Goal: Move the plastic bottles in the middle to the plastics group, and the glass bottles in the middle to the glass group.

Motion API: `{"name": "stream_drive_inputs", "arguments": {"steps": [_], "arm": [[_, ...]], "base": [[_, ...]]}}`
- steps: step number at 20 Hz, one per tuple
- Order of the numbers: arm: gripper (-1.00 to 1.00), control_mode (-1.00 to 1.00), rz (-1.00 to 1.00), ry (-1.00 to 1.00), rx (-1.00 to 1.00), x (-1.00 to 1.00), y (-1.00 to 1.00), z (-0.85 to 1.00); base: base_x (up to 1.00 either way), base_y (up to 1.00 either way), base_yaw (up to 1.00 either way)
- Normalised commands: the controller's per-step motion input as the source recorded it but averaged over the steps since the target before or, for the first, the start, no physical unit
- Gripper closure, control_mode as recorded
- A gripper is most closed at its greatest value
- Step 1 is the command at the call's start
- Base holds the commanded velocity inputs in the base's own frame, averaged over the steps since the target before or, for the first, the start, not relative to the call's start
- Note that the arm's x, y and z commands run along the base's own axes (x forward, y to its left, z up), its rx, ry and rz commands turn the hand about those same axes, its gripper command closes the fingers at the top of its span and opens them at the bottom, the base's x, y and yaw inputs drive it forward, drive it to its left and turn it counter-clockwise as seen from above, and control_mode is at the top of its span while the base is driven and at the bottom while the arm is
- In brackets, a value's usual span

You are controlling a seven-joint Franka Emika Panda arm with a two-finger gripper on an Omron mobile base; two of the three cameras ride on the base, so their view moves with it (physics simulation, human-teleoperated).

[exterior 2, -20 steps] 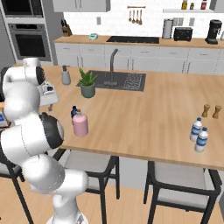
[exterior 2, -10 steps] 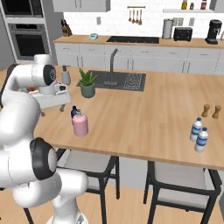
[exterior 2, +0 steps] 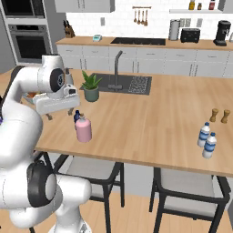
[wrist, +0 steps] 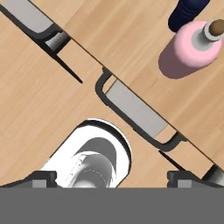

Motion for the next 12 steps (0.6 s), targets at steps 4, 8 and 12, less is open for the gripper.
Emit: {"name": "stream_drive_inputs", "arguments": {"steps": [4,8,12], "arm": [[-1.0,-1.0,-0.03,0.06,0.01,0.46,0.02,0.0],[-1.0,-1.0,0.0,0.0,-0.04,0.61,0.04,0.0],[-1.0,-1.0,0.0,-0.03,-0.01,0.17,0.0,0.0]], "base": [[0.0,0.0,0.0],[0.0,0.0,0.0],[0.0,0.0,0.0]]}}
